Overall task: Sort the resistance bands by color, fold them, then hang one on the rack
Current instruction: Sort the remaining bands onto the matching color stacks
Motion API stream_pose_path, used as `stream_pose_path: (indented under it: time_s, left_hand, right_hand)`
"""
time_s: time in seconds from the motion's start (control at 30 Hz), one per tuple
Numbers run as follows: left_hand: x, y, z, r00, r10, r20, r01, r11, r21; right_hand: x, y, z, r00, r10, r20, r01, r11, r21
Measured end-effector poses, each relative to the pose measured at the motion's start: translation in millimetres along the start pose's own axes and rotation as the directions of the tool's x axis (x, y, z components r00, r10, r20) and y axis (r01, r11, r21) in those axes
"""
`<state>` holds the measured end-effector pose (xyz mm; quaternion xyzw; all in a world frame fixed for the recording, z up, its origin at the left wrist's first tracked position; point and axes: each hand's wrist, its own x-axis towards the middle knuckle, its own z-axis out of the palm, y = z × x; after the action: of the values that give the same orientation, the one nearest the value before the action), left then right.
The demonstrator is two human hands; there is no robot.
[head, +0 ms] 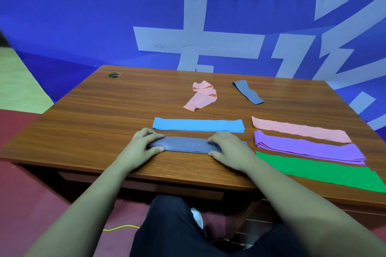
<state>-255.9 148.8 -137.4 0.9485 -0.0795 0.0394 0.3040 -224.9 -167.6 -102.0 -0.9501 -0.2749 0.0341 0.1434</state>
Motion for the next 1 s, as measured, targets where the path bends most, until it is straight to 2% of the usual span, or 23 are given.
stream_pose_path:
  time_s: [0.07,0.2,0.33,0.47,0.63,0.73,0.83,1.0]
  left_hand:
    - [-4,0,1,1.000,0.010,-0.018,-0.010,1.000,0.015]
    - [-4,12,2,0.986,0.094,-0.140,-0.077,0.989,0.124]
    - [31,51,6,0.962,0.189,-0.199,-0.165,0.978,0.130]
    - [98,92,27,0.964,0.216,-0.153,-0.199,0.973,0.118]
    - [189,139,58,0.987,0.144,-0.077,-0.141,0.989,0.045]
    - [234,159,86,0.989,0.146,-0.022,-0.144,0.987,0.078]
    - [274,168,117,0.981,0.192,0.038,-0.195,0.975,0.110]
    - [333,178,157,0.969,0.229,0.089,-0.236,0.969,0.078]
  right_hand:
    - [0,1,2,1.000,-0.015,-0.016,0.015,1.000,0.002]
    - [0,5,-1,0.999,-0.011,-0.044,0.014,0.998,0.067]
    - [7,27,-24,0.974,0.093,-0.206,-0.066,0.989,0.130]
    - [29,71,-53,0.922,0.267,-0.280,-0.246,0.963,0.110]
    - [60,132,-69,0.823,0.488,-0.290,-0.471,0.872,0.131]
    - [78,167,-73,0.763,0.584,-0.278,-0.569,0.810,0.140]
    - [100,197,-71,0.706,0.671,-0.226,-0.649,0.741,0.174]
    - [131,233,-57,0.671,0.717,-0.188,-0.695,0.697,0.176]
